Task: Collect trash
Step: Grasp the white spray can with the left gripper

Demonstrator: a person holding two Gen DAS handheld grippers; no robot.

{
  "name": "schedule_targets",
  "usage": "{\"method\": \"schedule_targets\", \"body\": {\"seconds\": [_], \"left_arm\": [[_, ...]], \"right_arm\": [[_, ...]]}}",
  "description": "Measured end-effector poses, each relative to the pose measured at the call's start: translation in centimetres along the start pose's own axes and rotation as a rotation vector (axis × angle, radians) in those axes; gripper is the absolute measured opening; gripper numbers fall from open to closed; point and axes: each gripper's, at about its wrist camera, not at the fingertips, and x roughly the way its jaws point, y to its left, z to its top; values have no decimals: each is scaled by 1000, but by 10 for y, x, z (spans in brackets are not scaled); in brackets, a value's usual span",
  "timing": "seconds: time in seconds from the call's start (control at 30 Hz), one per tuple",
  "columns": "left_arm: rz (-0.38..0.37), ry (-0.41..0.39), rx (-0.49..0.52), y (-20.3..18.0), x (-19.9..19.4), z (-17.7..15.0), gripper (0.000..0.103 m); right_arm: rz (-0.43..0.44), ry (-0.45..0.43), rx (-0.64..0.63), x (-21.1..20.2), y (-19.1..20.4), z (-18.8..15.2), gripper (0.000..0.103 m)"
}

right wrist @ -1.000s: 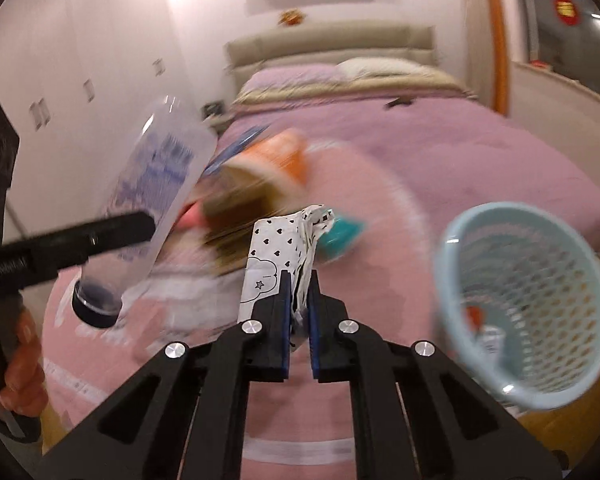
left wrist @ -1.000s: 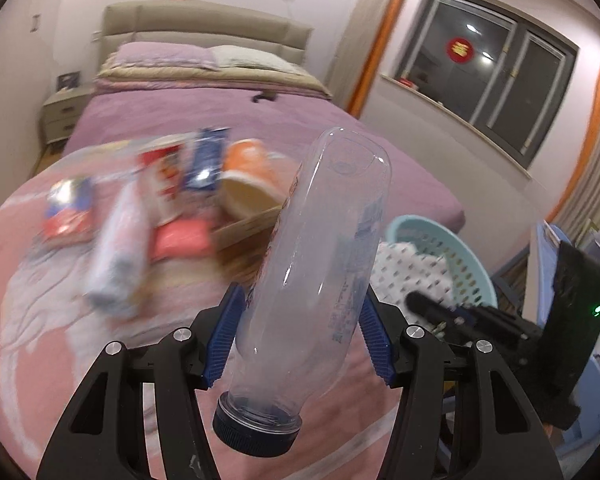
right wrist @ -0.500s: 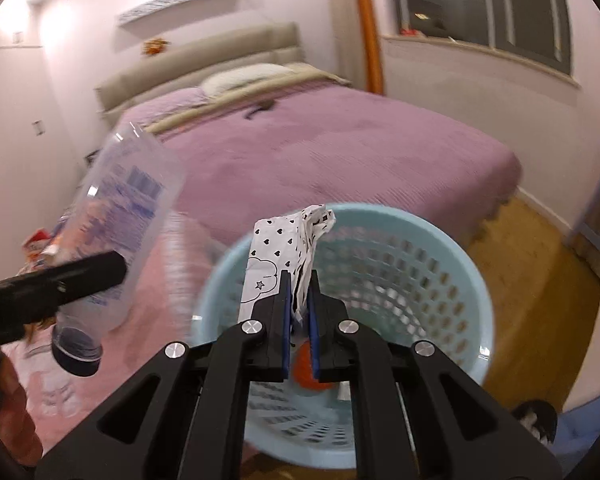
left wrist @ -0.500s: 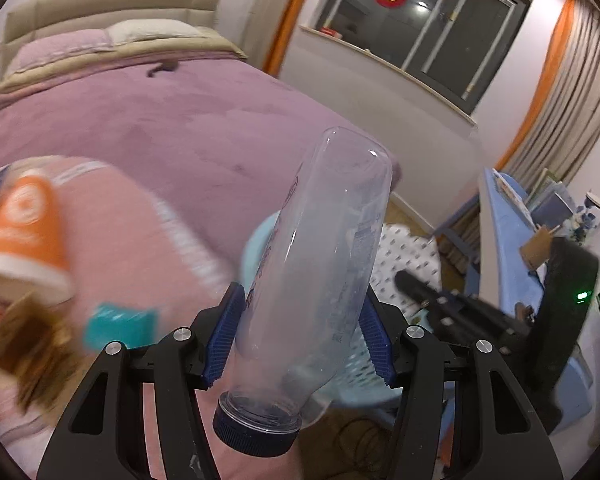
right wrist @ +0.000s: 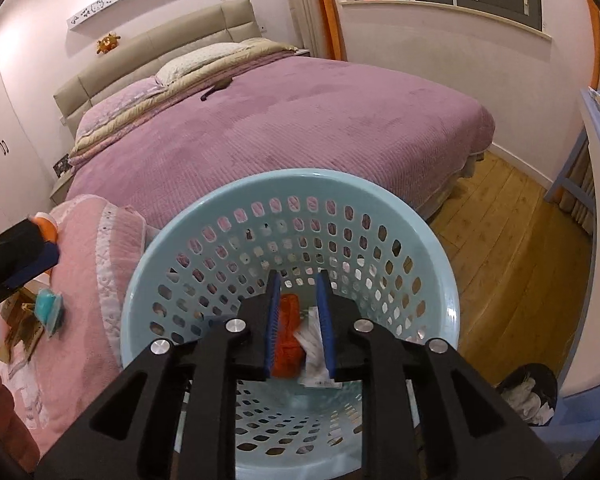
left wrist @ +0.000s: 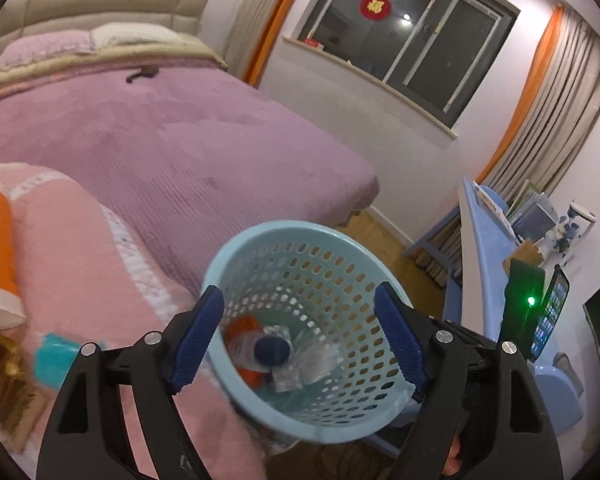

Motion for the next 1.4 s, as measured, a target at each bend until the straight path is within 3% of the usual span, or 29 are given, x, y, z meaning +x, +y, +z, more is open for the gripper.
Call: {"method": "schedule_targets", "body": {"seconds": [0.07,0.13,0.17,0.27,0.4,0.53,0.63,0.73,0.87,1.0,1.2,1.4], "left_arm": [[10,-31,4,2,-15,-1,80],[19,-59,3,4,-30,-3,81],[23,-74,4,6,-40,-4,83],[24,-129,27,9,-74,-11,92],[59,-200,27,19,-123,-22,94],[175,-268,-13,44,-171,-35,94],[321,-282,-53,67,-197,-45,94],[465,-259,-124,104,-215,-56,94],[543,-205,-204,145,-223,-67,94],[541,-135,-268,182,-212,-73,92],[488,-57,-366,223,-188,-70,80],[498,33,-365,235,-165,-68,54]], "right_arm": [[10,-11,-9,-4,4,-1,27],[16,-30,-23,-13,12,-2,52],[21,-44,-30,-18,17,-3,54],[59,-75,-71,-35,40,-3,54],[128,-109,-139,-56,76,-3,54],[206,-143,-223,-73,119,-7,54],[256,-148,-280,-78,151,-14,54],[295,-131,-334,-75,180,-22,54],[319,-115,-385,-64,210,-30,54],[314,-94,-418,-42,229,-36,54],[306,-19,-428,-6,233,-39,54],[314,10,-448,8,230,-39,54]]}}
